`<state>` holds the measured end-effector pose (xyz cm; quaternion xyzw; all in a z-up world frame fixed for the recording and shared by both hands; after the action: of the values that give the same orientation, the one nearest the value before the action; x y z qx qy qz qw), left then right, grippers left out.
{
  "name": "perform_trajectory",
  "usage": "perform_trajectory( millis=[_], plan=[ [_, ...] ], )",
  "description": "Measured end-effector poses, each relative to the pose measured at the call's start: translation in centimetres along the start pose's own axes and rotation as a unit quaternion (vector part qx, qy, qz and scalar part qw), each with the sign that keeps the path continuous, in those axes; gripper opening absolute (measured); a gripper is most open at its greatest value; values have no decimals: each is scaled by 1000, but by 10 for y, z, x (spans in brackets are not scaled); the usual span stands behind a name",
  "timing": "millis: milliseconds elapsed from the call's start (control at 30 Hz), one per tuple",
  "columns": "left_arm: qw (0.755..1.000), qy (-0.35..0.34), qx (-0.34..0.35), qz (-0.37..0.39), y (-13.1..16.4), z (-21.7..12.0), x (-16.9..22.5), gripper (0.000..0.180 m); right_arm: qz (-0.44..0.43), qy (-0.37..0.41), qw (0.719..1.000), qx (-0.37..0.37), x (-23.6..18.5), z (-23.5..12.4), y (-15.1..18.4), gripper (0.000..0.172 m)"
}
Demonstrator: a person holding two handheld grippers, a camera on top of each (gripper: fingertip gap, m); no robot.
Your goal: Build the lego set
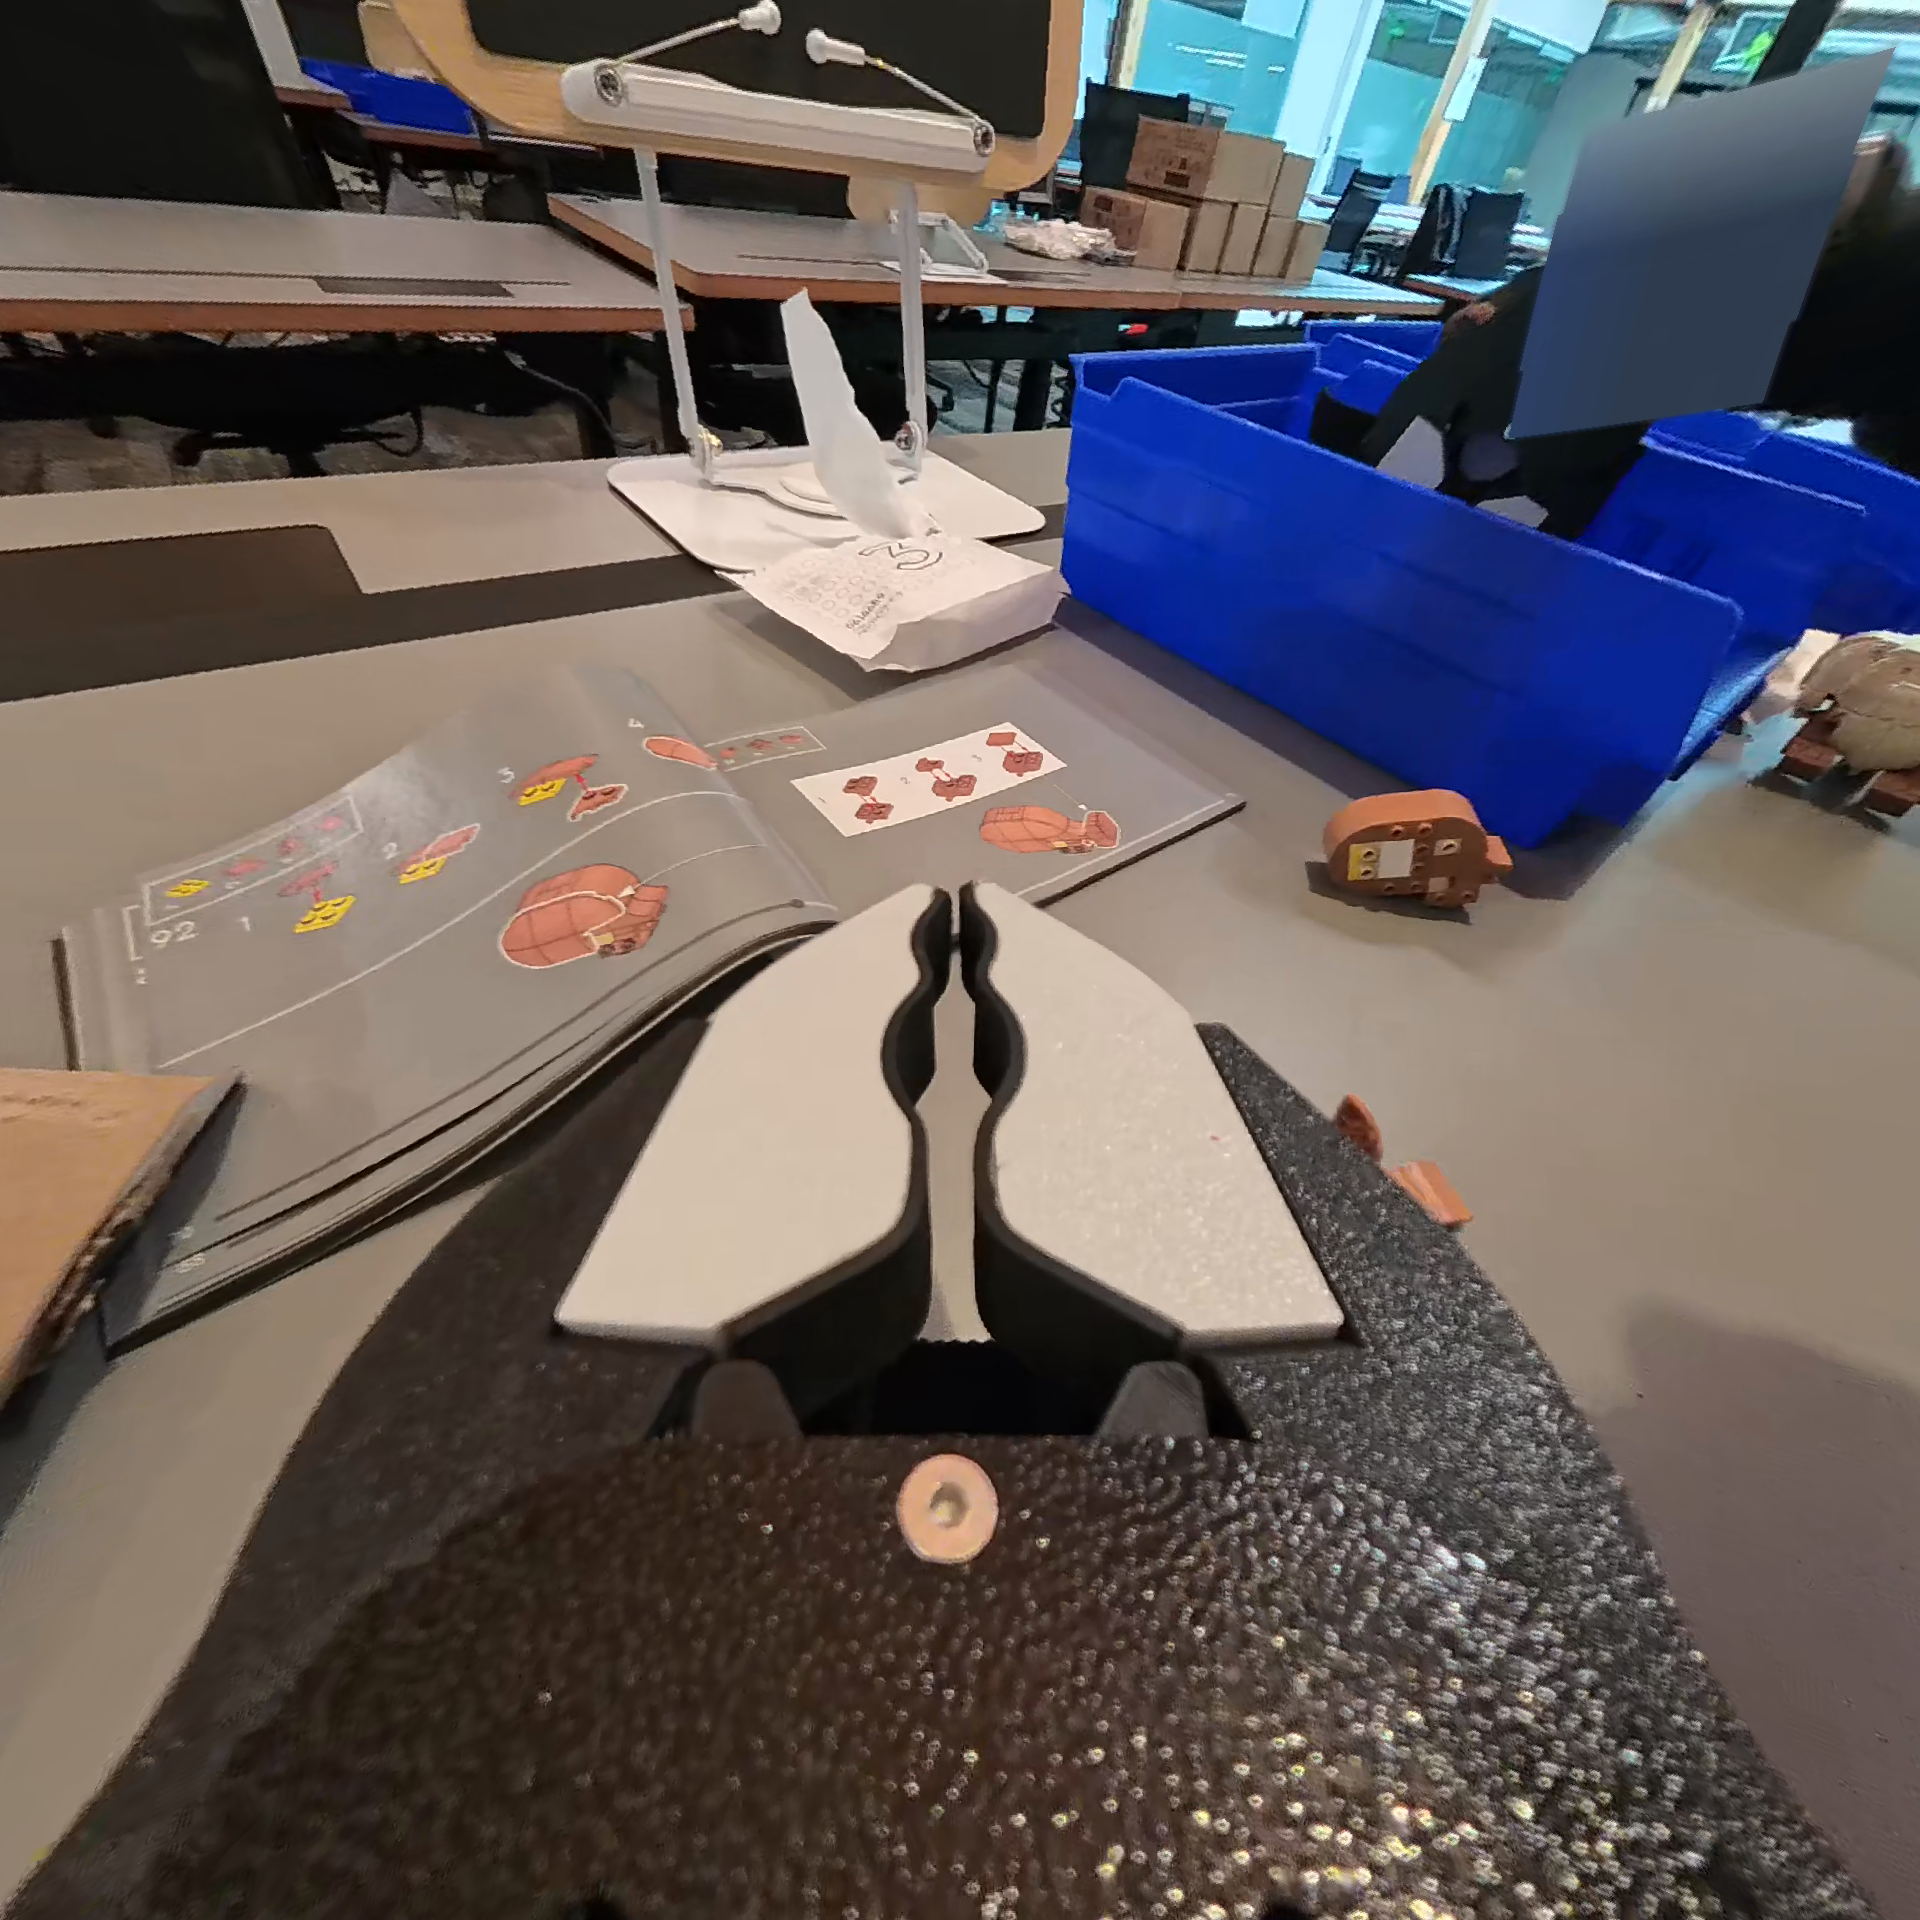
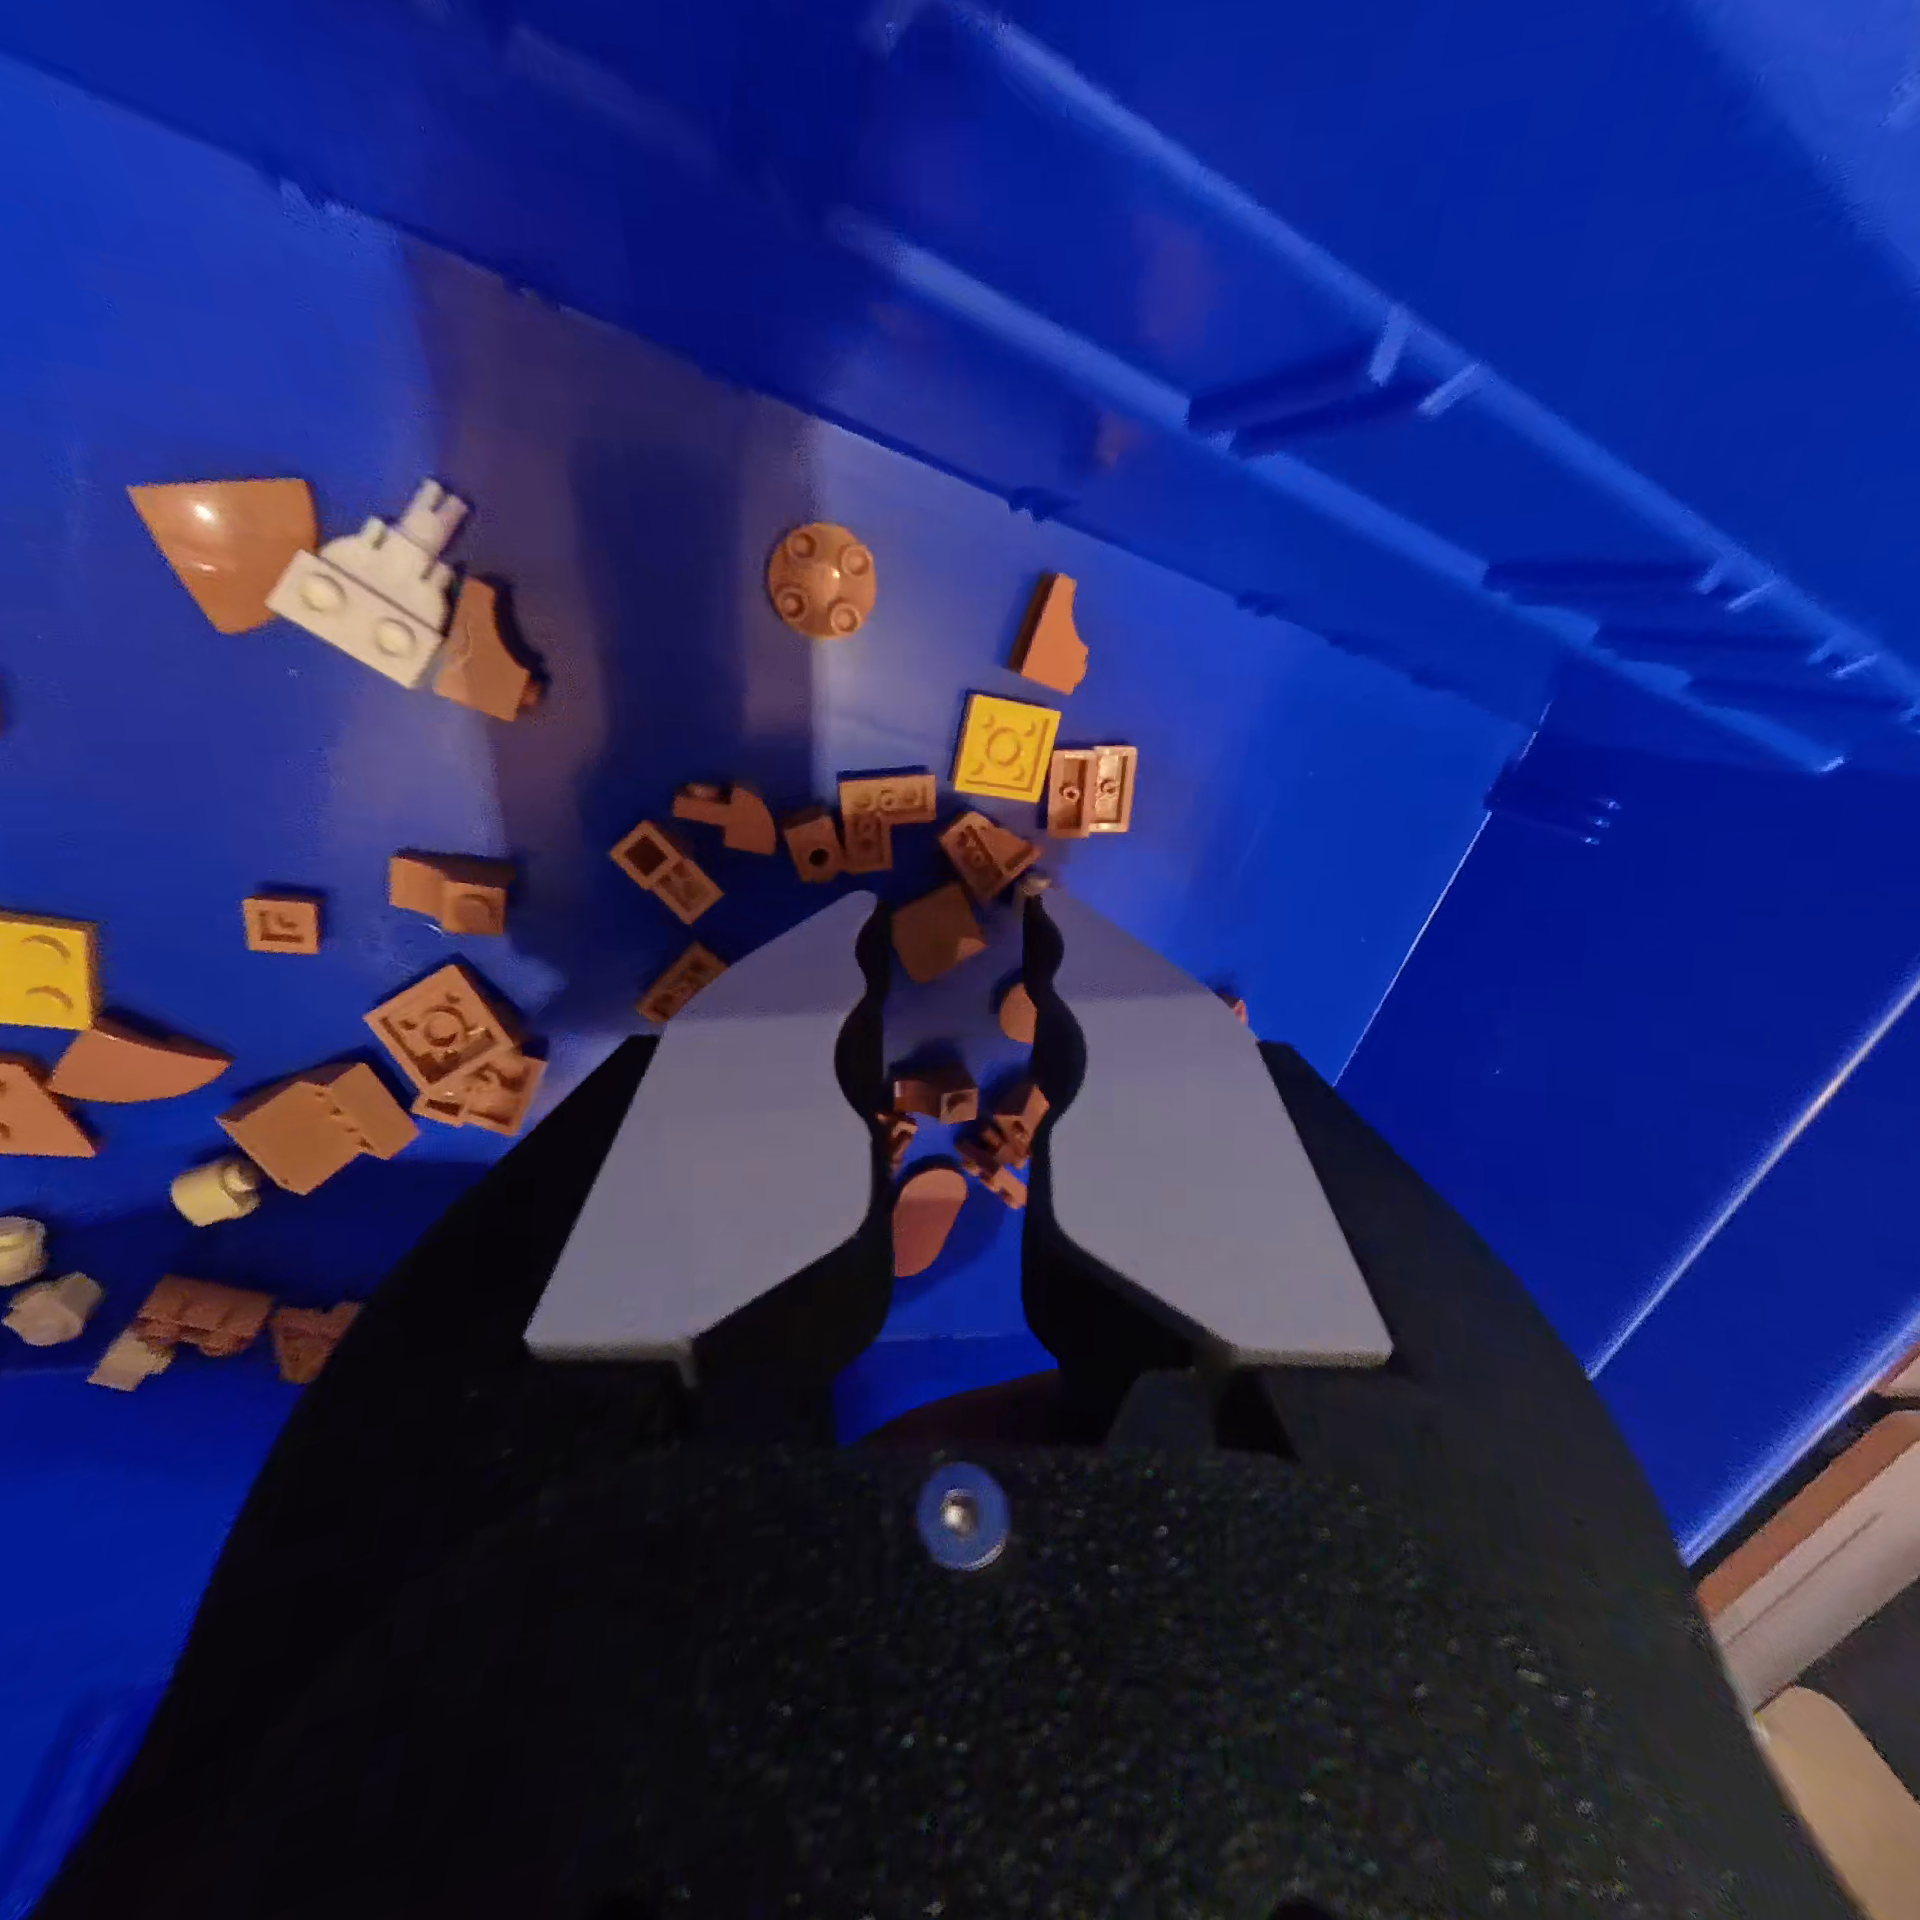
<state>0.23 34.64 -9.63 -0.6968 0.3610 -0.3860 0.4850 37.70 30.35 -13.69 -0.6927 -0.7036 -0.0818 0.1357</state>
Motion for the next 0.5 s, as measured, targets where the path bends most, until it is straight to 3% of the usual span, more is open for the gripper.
perform_trajectory(
  millis=[333, 500],
  plan=[
    [1000, -20, 5, 12, -1, 1, -5, 1, -40, -39, 998, -6, 8, 7, -6, 18],
    [1000, -22, 4, 21, -1, 1, -4, 1, -22, -54, 998, -10, 10, 8, -8, 16]
  ],
)
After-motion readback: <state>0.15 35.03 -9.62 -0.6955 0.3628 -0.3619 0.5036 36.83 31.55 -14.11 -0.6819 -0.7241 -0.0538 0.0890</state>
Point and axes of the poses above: each gripper's, where its closed fingertips meet, z out along the fingers, y out of its underside, x = y × z across the jaws, the point moved 4 cm from there along -z, back along the fingers, and after that the axes turned 4 degrees about -z, right-handed, at the moved point
